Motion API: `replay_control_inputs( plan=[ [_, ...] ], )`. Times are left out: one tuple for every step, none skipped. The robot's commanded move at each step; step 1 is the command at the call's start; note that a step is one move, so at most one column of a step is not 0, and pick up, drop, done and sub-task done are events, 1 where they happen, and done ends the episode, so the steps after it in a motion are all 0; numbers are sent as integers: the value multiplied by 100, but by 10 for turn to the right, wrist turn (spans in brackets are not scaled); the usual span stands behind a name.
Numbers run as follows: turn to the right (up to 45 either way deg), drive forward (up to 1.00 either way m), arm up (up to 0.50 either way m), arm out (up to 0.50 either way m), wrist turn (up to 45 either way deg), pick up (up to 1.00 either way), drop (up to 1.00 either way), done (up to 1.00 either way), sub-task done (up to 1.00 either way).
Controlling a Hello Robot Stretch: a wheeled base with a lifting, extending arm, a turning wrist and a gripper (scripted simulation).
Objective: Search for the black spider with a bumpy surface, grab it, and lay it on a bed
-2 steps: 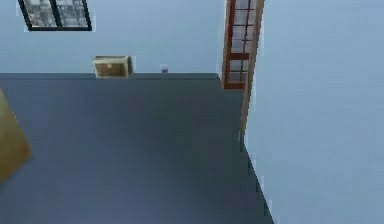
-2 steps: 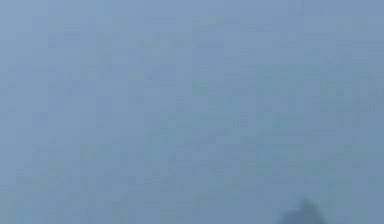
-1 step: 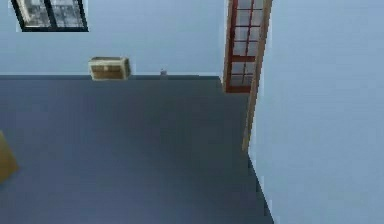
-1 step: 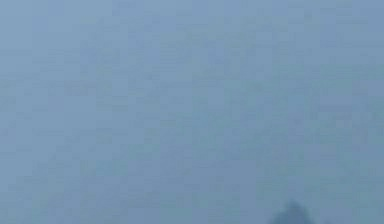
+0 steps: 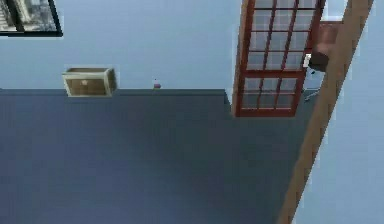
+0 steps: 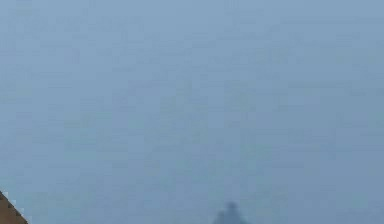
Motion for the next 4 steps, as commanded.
replay_control_inputs(
  plan=[
    [0, 100, 0, 0, 0, 0, 0, 0, 0],
    [90, 0, 0, 0, 0, 0, 0, 0, 0],
    [0, 25, 0, 0, 0, 0, 0, 0, 0],
    [330, 0, 0, 0, 0, 0, 0, 0, 0]
  ],
)
